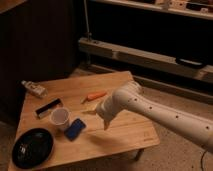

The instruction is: Place the white sponge in the ceramic bowl

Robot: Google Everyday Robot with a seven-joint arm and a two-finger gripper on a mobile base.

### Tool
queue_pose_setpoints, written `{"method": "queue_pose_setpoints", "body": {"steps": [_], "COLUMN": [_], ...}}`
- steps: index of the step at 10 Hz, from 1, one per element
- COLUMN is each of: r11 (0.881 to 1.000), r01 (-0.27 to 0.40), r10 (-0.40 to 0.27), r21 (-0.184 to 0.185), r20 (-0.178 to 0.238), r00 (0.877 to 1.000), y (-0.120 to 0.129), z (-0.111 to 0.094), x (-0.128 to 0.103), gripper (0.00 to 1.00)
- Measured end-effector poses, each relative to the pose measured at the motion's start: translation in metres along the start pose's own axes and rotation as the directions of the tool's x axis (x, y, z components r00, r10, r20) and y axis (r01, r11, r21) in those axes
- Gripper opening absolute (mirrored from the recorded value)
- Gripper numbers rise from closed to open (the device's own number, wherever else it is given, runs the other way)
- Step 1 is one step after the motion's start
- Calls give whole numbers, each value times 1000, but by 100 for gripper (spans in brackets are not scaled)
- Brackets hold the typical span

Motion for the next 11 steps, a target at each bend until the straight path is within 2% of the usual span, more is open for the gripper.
{"method": "queue_pose_setpoints", "body": {"steps": [1, 3, 6, 7, 11], "r11": [1000, 998, 991, 983, 974], "r01": [7, -8, -89, -150, -191], "r10": [-7, 11, 96, 158, 207], "r21": [-27, -58, -98, -104, -119], "r20": [22, 46, 67, 72, 142], "r00": [1000, 999, 993, 985, 968], "y": [-19, -29, -18, -10, -13], "z": [18, 41, 72, 81, 86], "x": [3, 12, 33, 44, 36], "gripper": [80, 80, 80, 80, 80]}}
